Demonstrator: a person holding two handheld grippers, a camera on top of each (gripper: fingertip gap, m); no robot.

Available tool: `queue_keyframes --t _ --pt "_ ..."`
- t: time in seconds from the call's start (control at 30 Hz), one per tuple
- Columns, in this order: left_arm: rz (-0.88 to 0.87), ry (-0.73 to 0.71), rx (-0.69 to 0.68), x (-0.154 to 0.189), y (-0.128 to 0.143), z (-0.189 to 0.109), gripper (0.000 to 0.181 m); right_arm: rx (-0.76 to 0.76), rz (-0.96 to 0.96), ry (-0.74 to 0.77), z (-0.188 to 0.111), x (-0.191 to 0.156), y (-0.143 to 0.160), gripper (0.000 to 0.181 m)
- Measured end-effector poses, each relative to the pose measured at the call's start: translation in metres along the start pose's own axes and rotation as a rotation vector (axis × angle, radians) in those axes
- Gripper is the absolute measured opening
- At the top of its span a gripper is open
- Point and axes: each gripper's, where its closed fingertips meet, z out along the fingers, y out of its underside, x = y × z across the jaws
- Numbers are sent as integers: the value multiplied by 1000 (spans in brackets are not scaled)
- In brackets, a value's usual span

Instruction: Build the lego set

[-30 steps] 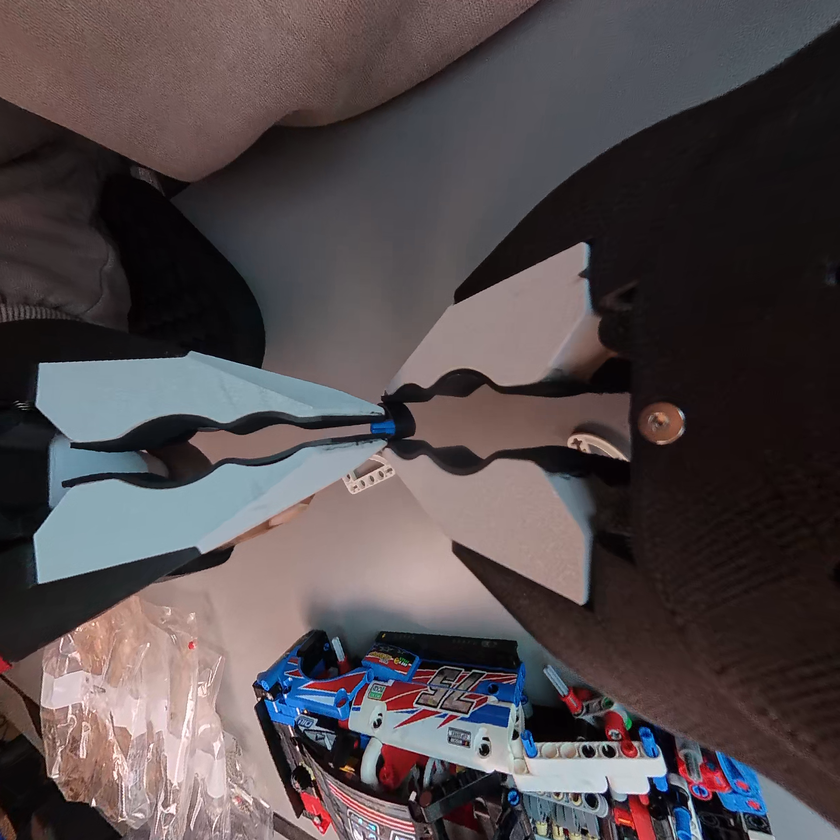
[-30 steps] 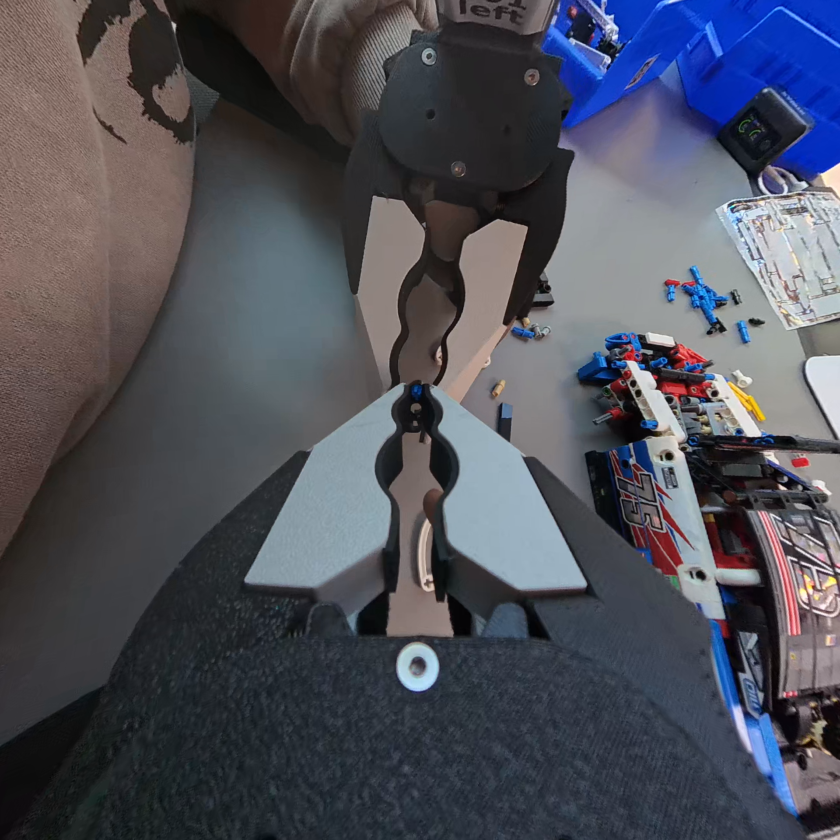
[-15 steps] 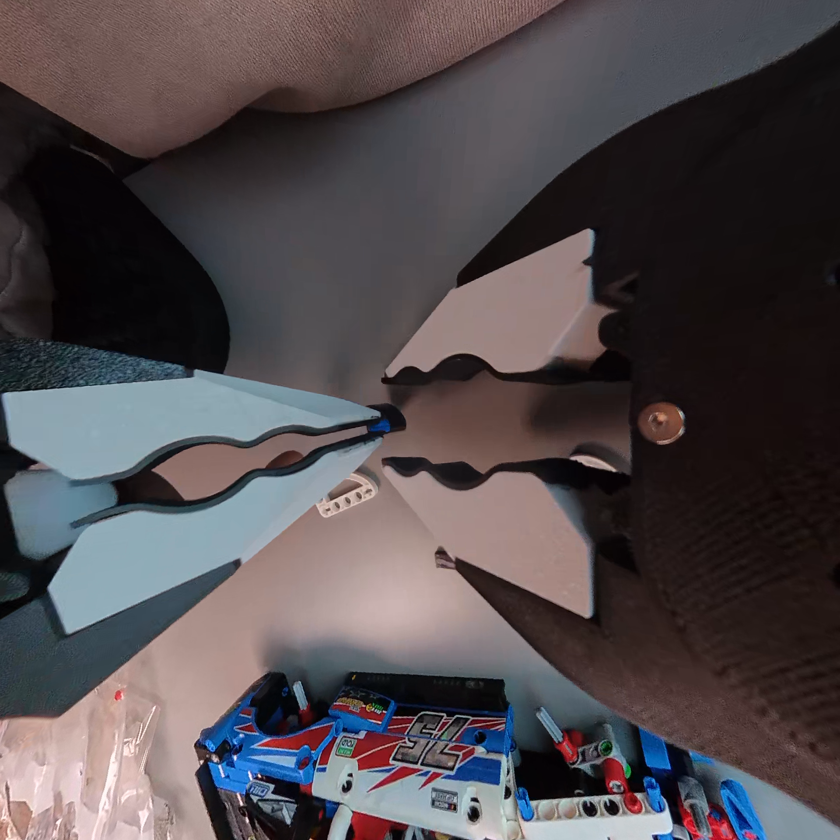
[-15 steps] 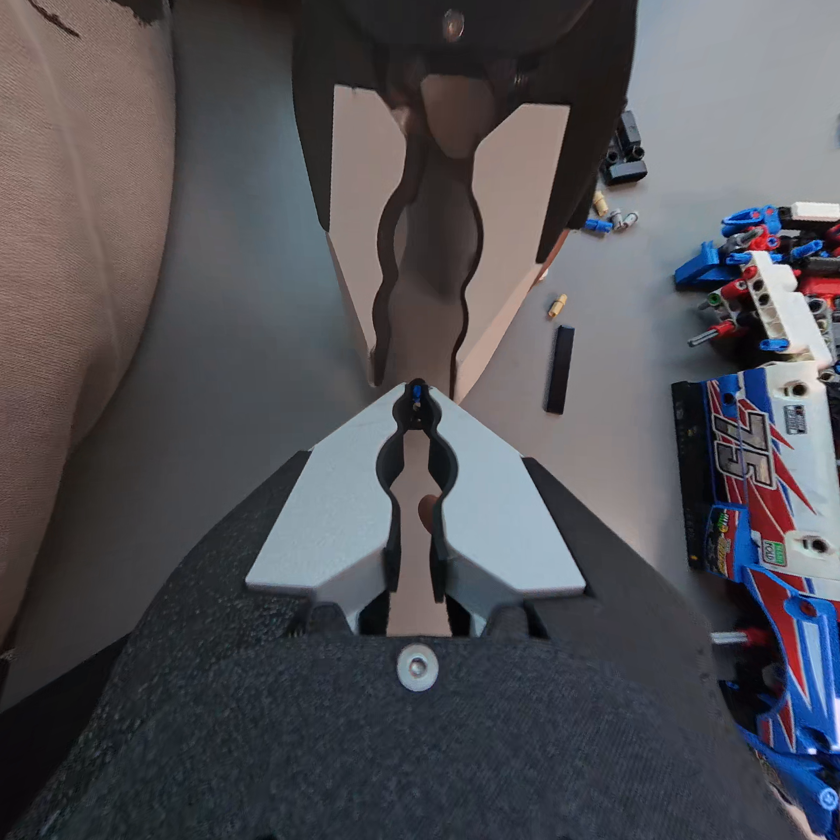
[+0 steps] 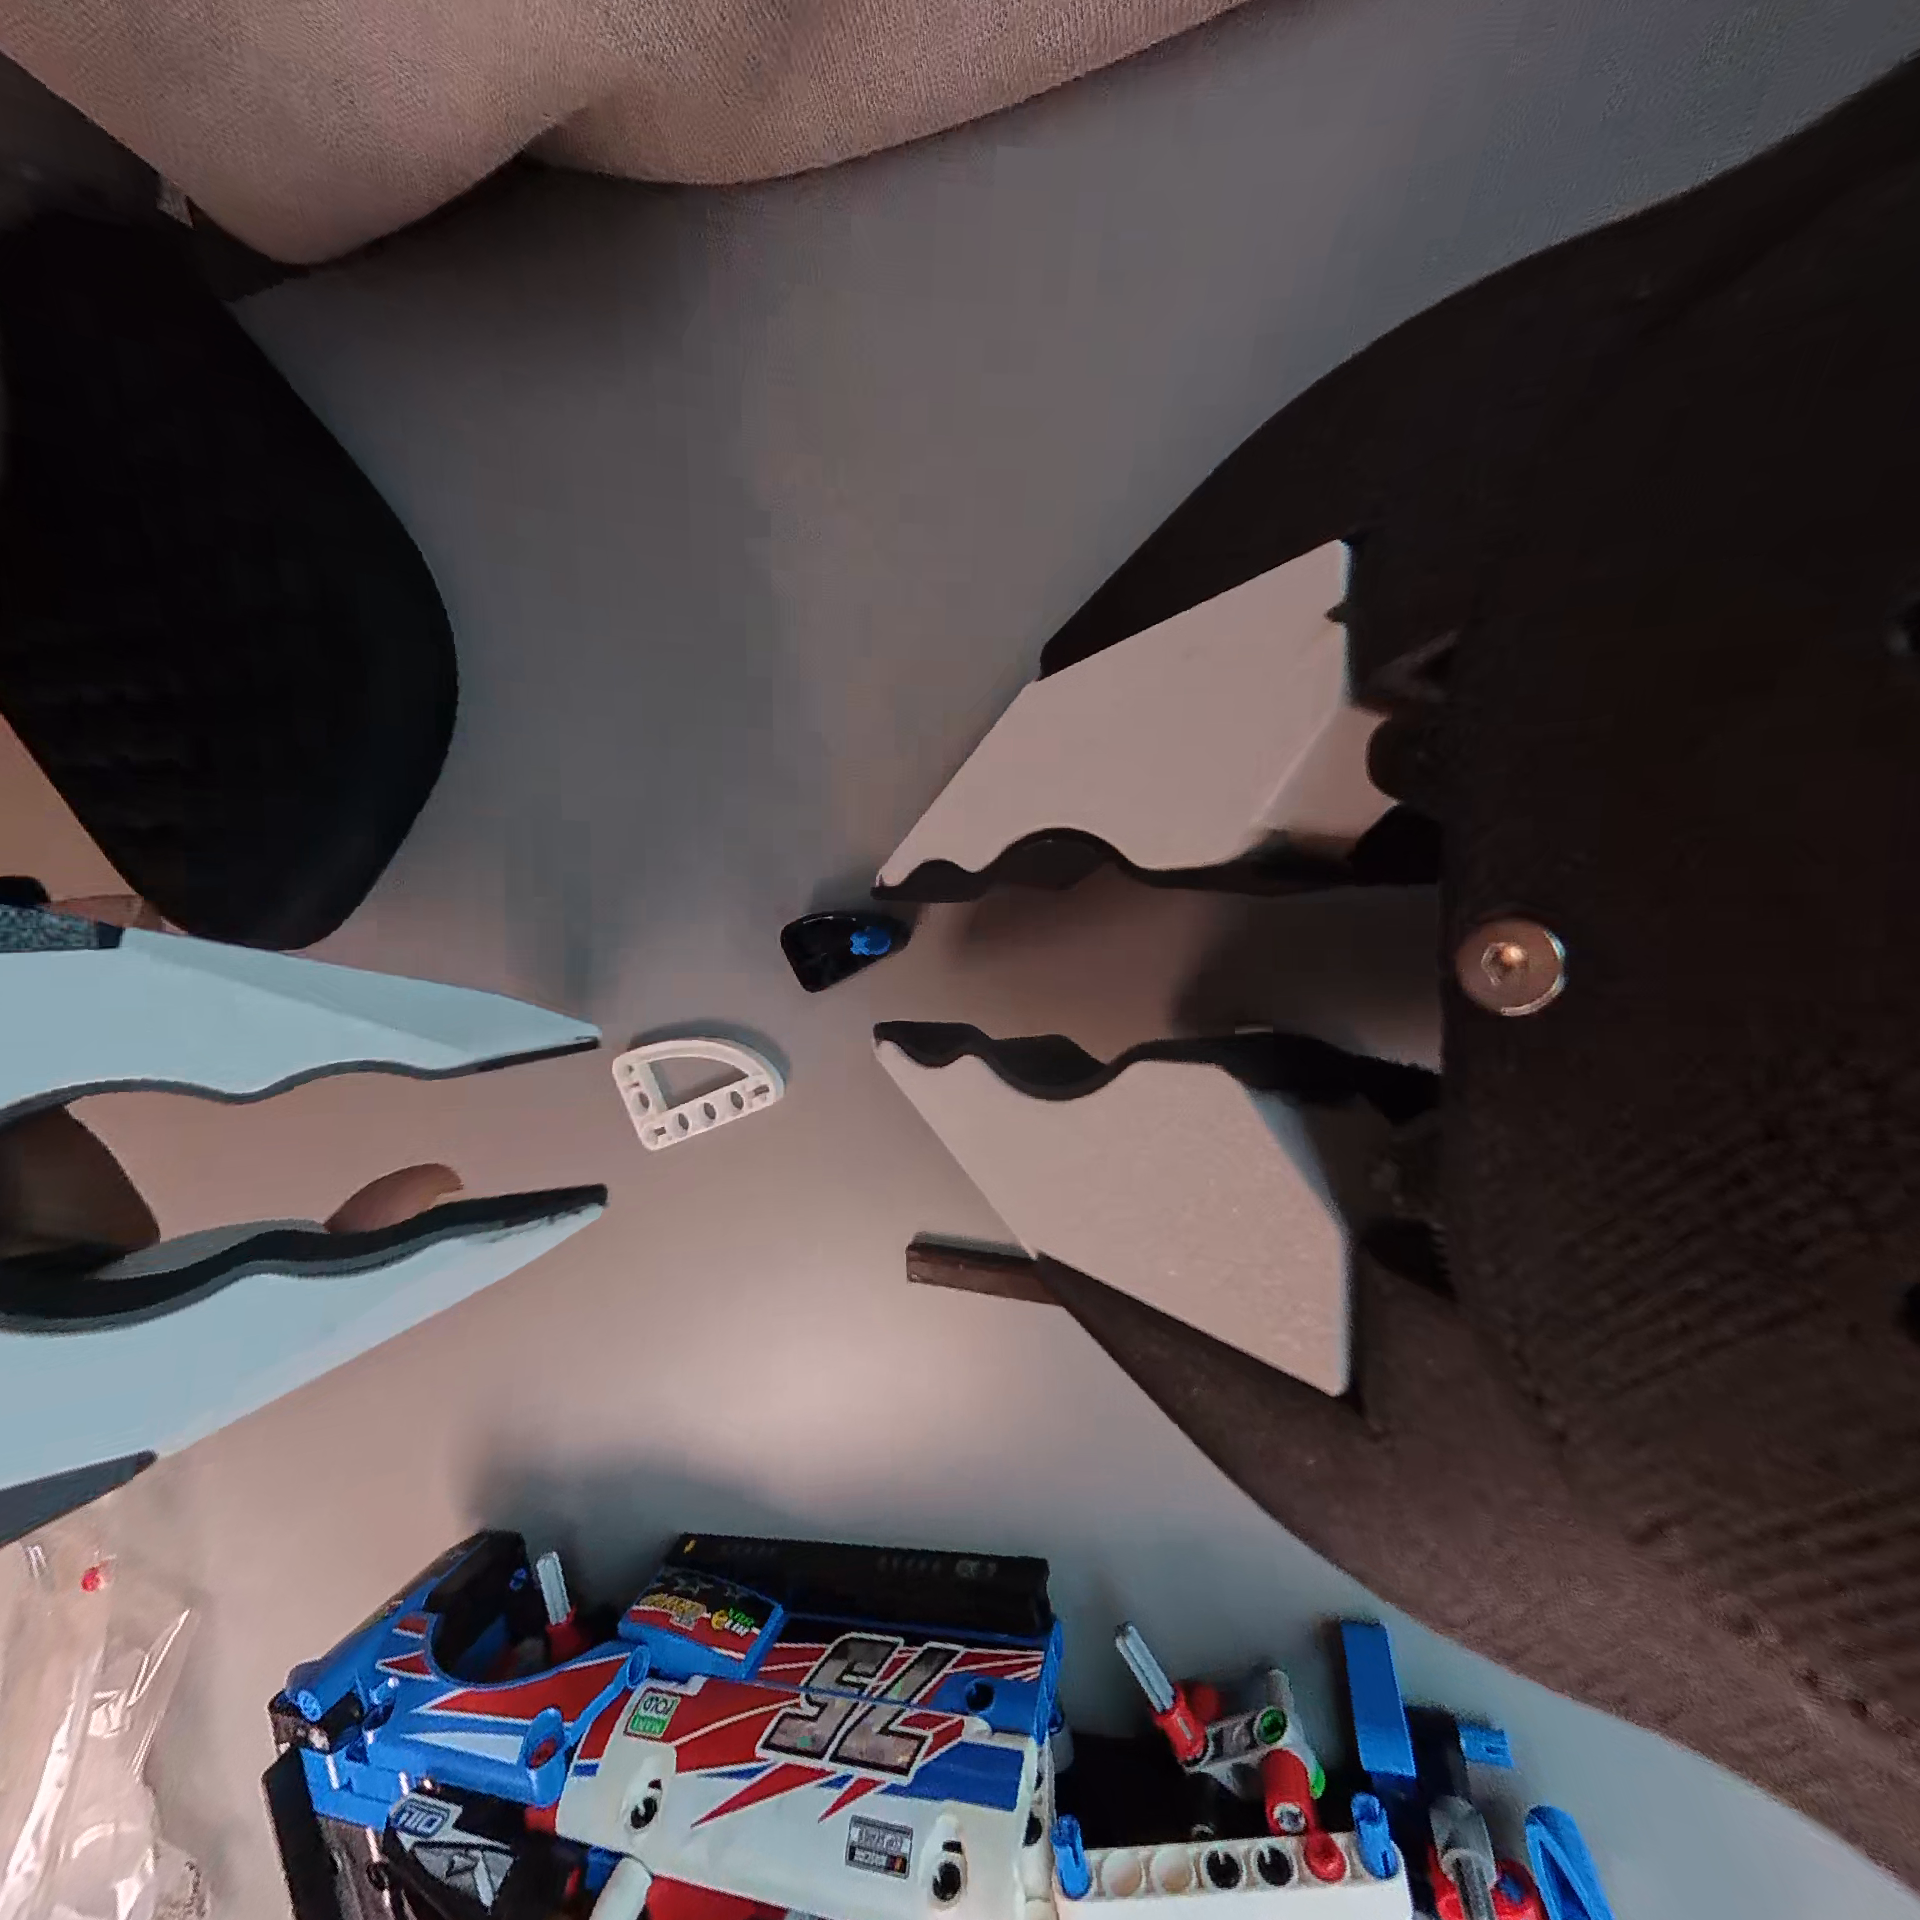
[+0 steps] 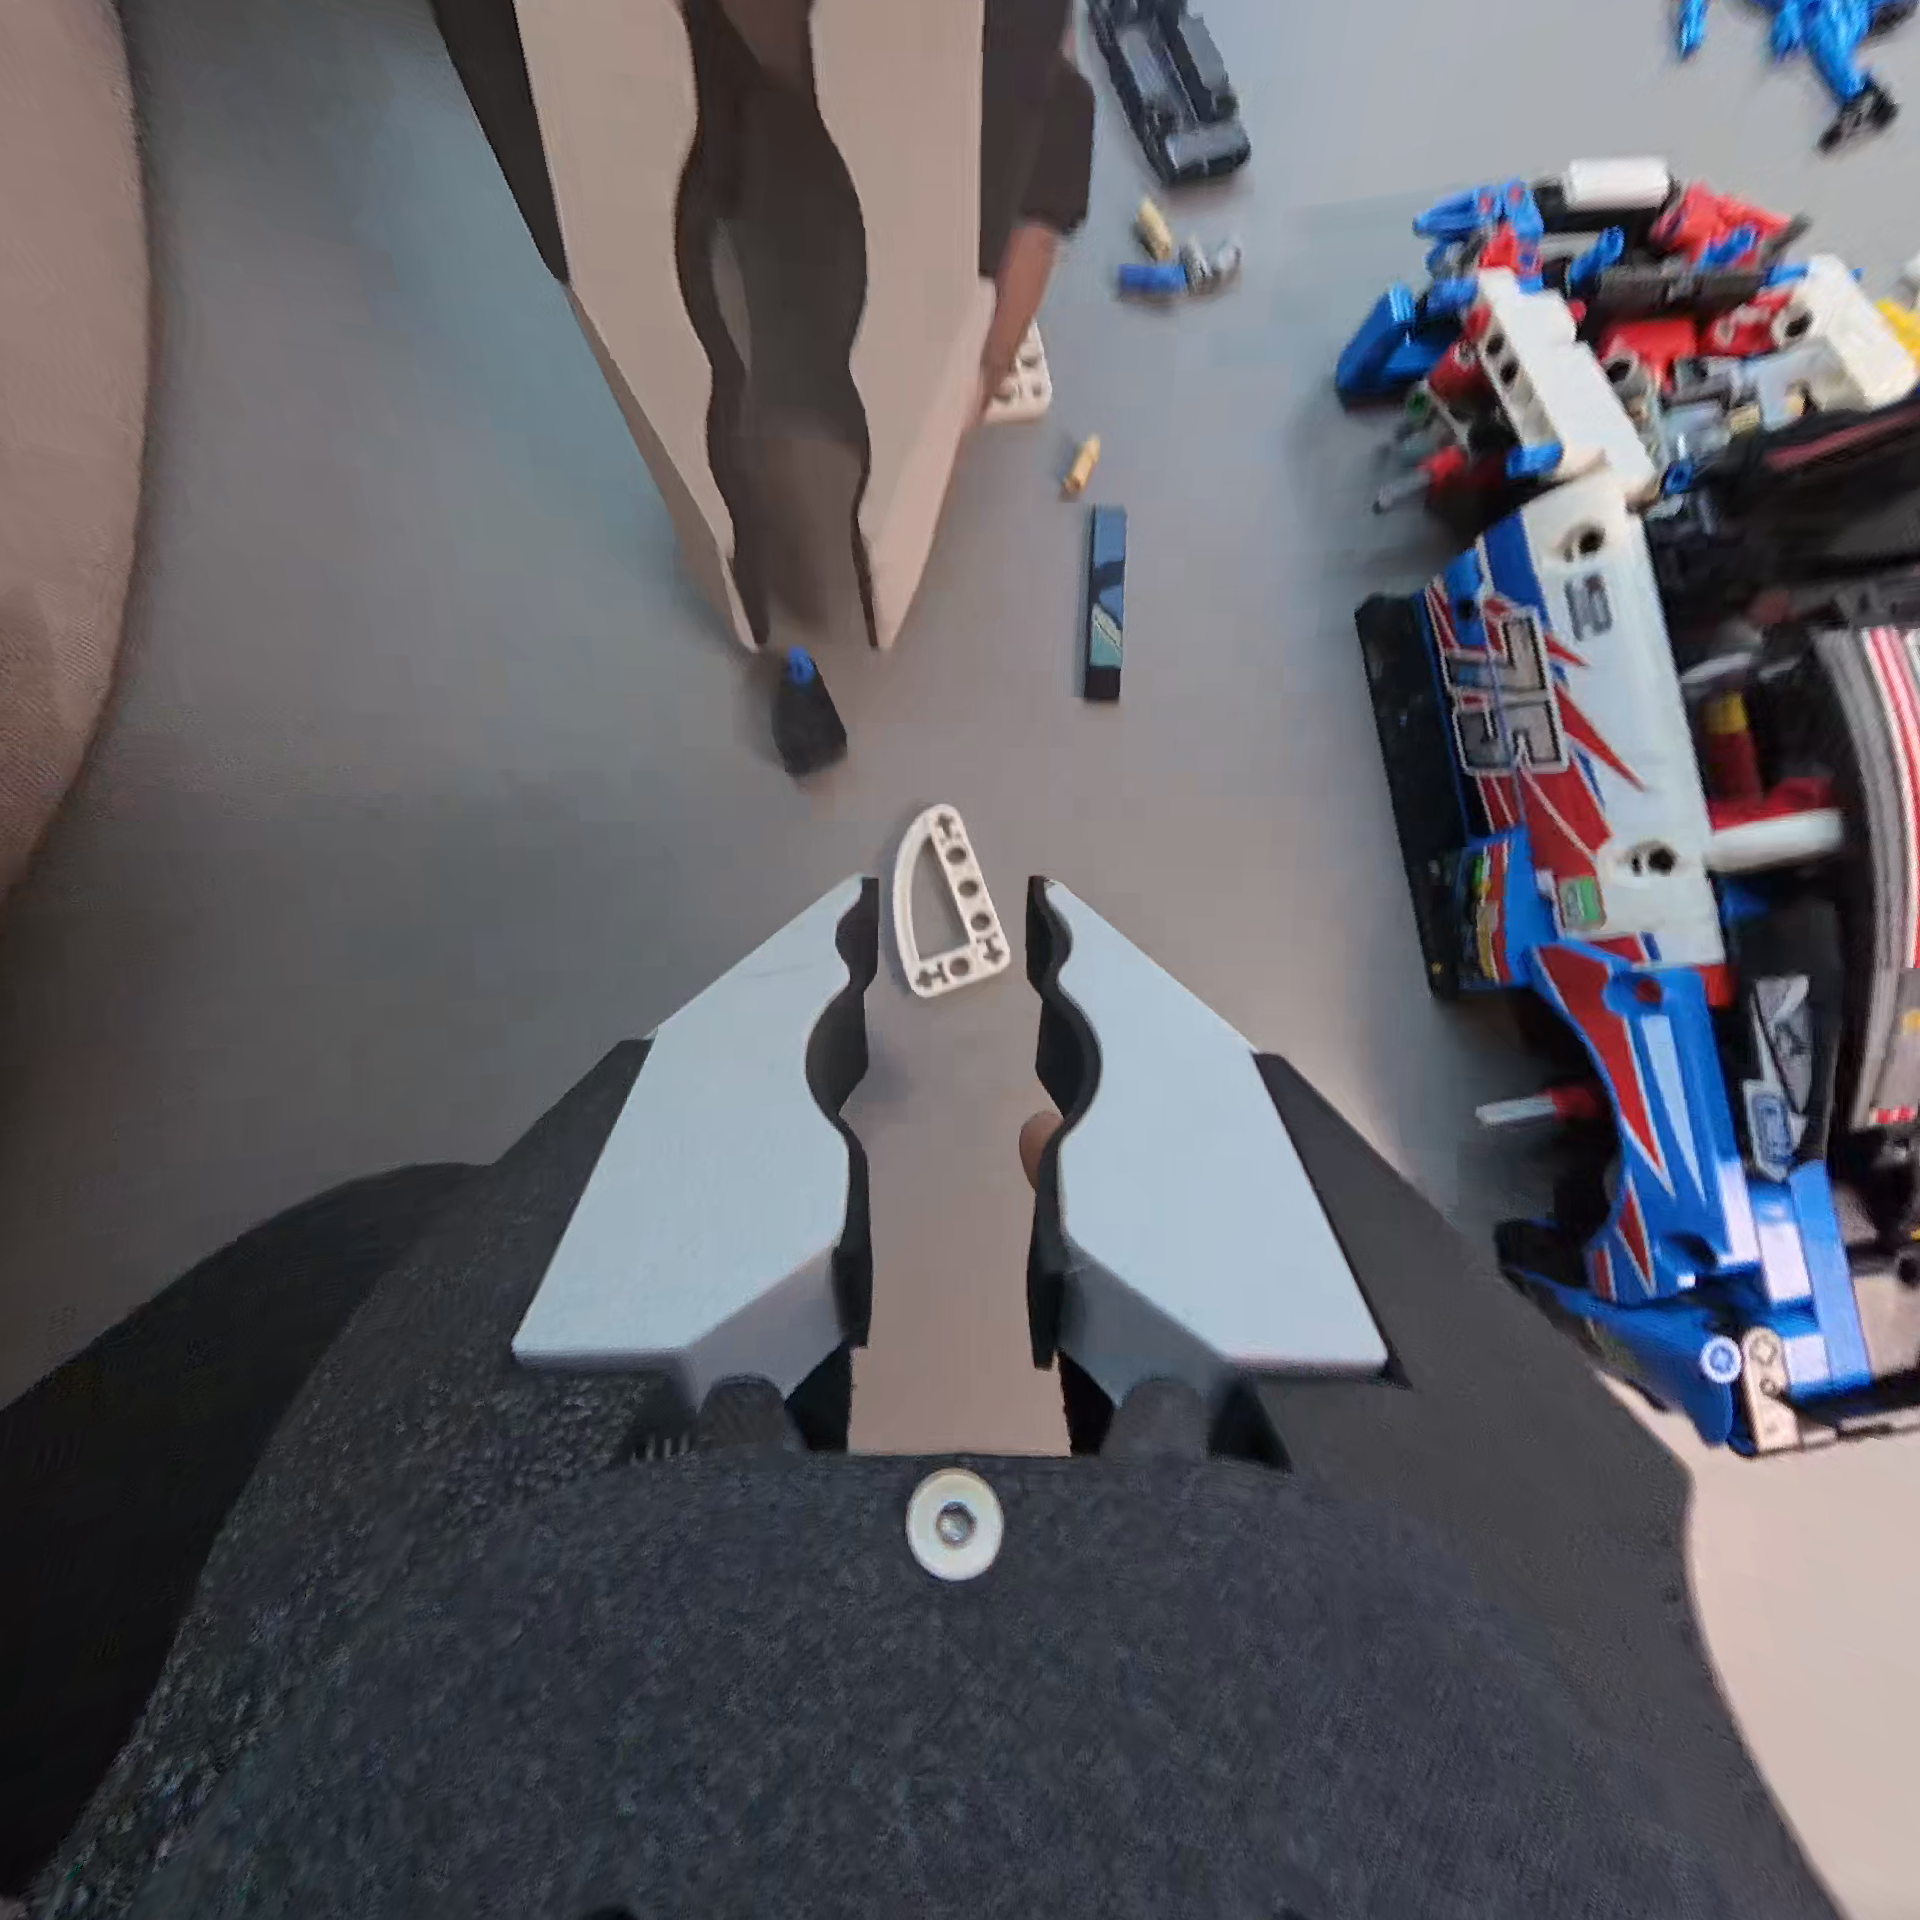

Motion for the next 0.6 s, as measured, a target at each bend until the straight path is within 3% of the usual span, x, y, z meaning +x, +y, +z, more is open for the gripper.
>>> queue_keyframes --t 0.2,0.33,0.47,0.6 --pt "-6 -28 -15 -7 2 2 15 -59 39 -63 15 0 26 40" --pt "-12 -74 -13 -17 2 -1 10 -48 27 -86 20 -5 20 21" --pt "-37 -65 14 -20 1 -8 14 -29 17 -76 21 -4 16 21" --pt "-50 -27 41 -13 -2 -13 18 79 -74 -104 12 -11 -8 21"
